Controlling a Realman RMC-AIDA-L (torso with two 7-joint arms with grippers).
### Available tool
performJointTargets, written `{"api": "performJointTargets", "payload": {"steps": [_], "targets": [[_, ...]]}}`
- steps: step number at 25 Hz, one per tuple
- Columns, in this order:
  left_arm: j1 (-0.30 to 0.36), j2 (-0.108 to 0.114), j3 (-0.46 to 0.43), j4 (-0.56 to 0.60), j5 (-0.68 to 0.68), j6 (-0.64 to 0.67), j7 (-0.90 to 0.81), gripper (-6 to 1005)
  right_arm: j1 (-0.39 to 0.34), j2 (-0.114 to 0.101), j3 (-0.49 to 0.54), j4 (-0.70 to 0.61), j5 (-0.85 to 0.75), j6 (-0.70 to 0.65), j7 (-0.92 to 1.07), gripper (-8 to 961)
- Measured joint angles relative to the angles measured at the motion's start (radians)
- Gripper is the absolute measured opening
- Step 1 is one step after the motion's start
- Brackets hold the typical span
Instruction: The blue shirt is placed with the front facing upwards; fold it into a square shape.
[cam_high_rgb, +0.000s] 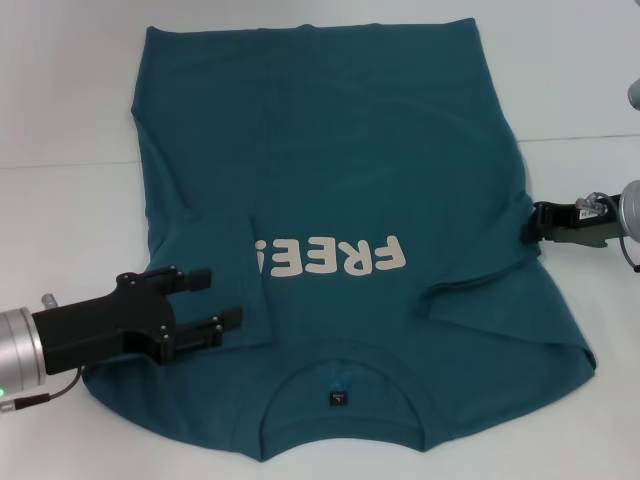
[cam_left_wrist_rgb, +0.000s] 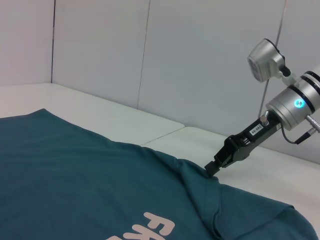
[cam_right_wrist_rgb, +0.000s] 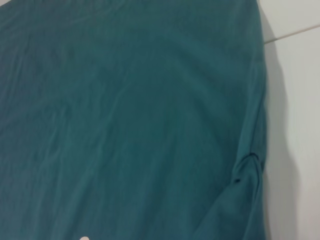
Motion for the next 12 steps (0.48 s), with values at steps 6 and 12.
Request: {"api": "performJointTargets", "payload": {"steps": [6,12], "targets": [[0.0,0.0,0.0,0.0,-0.001,0.0,0.0,710,0.001,0.011,0.001,-0.039,0.0,-0.02,-0.002,48],[0.001,0.001,0.0,0.0,-0.001,0.0,0.0,711,0.0,0.014,0.004,-0.057,0.0,-0.035,-0.002,12]]}}
